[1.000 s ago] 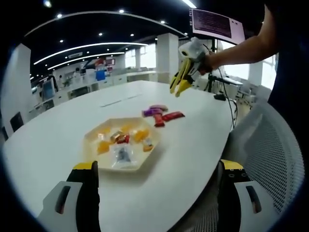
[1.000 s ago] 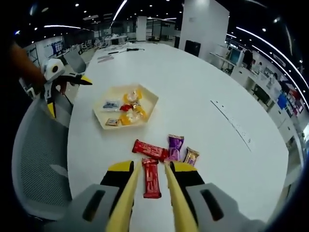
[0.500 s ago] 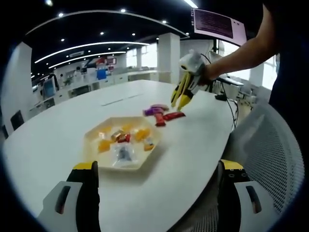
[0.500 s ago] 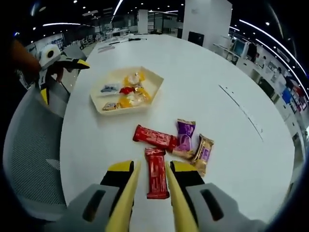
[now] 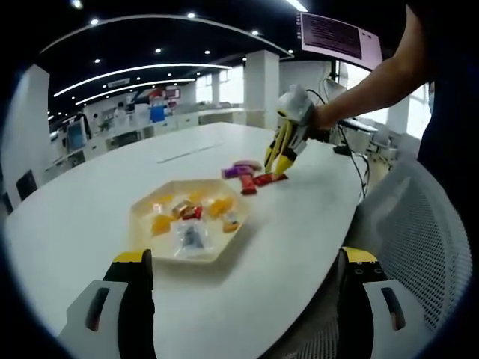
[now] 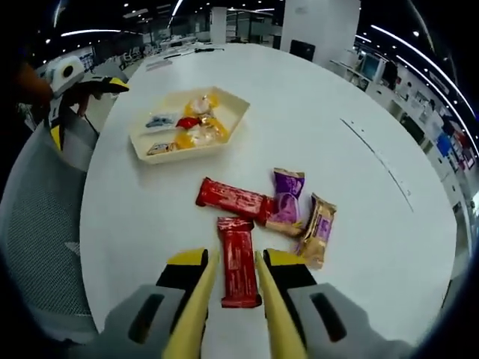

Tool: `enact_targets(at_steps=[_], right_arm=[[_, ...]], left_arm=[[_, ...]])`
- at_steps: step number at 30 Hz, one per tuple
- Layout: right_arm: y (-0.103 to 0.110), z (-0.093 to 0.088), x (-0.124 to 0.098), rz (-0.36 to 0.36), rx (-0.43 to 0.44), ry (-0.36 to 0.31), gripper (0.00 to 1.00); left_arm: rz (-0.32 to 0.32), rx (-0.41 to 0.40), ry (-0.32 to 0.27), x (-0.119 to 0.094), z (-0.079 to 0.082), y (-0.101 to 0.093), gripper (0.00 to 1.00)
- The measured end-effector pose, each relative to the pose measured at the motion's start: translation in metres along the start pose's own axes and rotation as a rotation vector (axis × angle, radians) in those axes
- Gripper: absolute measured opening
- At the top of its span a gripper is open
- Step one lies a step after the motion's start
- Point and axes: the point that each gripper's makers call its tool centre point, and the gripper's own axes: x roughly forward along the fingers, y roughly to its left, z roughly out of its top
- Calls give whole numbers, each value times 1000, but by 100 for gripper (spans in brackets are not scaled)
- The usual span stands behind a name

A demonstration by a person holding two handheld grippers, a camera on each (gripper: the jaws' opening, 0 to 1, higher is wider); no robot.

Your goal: Place the target food into the container with the food tongs after gripping and lifting it, then release it inside without dropping or visibly crushing the food.

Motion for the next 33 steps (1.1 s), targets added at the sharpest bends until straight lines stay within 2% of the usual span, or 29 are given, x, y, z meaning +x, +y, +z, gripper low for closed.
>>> enact_targets(at_steps=[3,4,5,8,24,33], right_arm=[[-1,-9,5,-21,-1,35,25],[-3,-4,4,-24,13,6,25],[-3,-5,3,-23,37,14,25],[-4,-6,3,-16,30,9,25],[-5,-6,4,-21,135,21,23],[-7,-2,-6,-10,128,28,23]], left_arm=[[-2,-2,4,0,-2,0,99],[-2,2,6,1,-2,0,99],[-2,2,7,0,-2,0,99],[0,1,11,1,-2,0,99],[7,3,15,1,-3,1,99],[-9,-24,-14,0,3,-1,99]])
